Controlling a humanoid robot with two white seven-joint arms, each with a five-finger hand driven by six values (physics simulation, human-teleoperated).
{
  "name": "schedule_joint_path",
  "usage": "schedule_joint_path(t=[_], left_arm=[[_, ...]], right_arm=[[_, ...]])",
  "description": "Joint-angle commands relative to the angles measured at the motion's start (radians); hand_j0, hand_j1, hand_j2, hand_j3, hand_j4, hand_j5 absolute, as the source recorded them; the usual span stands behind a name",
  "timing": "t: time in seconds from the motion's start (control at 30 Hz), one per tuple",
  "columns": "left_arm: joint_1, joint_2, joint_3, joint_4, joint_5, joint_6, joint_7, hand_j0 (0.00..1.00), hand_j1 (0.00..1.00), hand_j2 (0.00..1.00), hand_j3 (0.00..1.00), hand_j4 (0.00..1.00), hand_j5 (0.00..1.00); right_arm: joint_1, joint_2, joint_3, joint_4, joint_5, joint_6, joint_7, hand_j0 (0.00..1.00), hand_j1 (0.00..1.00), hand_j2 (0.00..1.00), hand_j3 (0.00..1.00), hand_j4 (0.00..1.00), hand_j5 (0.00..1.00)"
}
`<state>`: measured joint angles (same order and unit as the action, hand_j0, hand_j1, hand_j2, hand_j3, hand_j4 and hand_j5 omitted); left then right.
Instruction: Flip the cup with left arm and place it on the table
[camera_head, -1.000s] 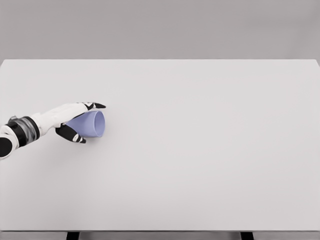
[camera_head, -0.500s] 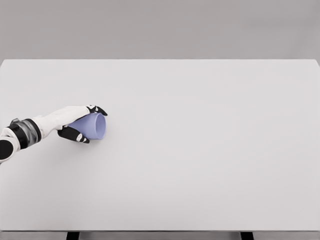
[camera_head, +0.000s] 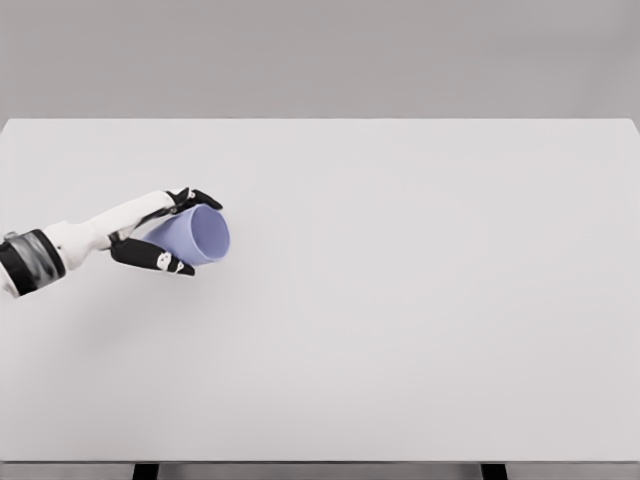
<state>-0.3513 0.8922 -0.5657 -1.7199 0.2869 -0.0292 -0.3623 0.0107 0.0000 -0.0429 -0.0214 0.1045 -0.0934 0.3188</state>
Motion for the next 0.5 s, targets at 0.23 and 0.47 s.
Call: schedule_joint_path(t=[0.23,0.47], left_arm=[[0.014,0.004,-0.013,0.045,0.296,-0.061,-0.012,0.66,0.66,0.66,0.66,0.66,0.66],[0.017,-0.018,-0.016,0.088,0.440,-0.090,-0.012,0.66,0.66,0.66,0.66,0.66,0.66]], right_arm=[[0.000,0.000,0.000,0.000,0.000,0.000,0.000,1.00,1.00,1.00,1.00,1.00,1.00],[0.000,0.000,0.000,0.000,0.000,0.000,0.000,1.00,1.00,1.00,1.00,1.00,1.00]])
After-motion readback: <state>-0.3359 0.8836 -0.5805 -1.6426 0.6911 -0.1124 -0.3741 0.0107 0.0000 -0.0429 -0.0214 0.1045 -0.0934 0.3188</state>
